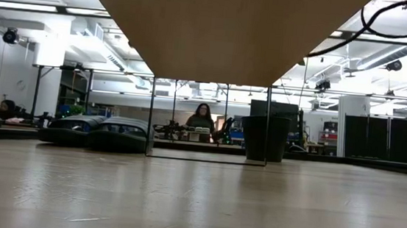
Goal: Pick and place slides into the shelf
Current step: Put the right gray slipper on the shelf
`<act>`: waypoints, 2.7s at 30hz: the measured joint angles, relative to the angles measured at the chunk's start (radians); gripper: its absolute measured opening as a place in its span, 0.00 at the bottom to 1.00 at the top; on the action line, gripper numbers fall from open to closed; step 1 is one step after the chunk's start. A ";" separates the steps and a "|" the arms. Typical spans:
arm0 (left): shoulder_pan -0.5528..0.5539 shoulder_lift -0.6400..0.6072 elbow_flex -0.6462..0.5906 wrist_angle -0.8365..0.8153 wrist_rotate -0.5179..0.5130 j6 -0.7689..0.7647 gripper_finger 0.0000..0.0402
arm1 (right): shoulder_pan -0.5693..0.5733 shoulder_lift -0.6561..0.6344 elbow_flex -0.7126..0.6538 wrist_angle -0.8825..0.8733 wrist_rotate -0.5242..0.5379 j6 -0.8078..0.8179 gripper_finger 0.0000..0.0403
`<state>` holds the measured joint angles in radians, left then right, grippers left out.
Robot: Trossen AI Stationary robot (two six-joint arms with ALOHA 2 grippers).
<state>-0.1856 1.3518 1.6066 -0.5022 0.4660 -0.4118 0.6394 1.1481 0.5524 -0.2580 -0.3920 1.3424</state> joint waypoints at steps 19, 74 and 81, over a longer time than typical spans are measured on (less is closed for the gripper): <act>0.000 0.000 0.000 0.001 0.000 0.000 0.00 | 0.033 0.001 -0.061 0.083 0.079 0.046 0.44; 0.000 0.002 0.000 0.001 0.001 -0.001 0.00 | 0.155 0.478 0.078 0.469 -0.029 0.054 0.03; 0.000 0.002 0.000 0.001 0.001 0.000 0.00 | 0.155 0.474 0.078 0.466 -0.026 0.066 0.02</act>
<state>-0.1856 1.3537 1.6066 -0.5011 0.4667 -0.4118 0.7940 1.6218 0.6308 0.2076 -0.4183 1.4081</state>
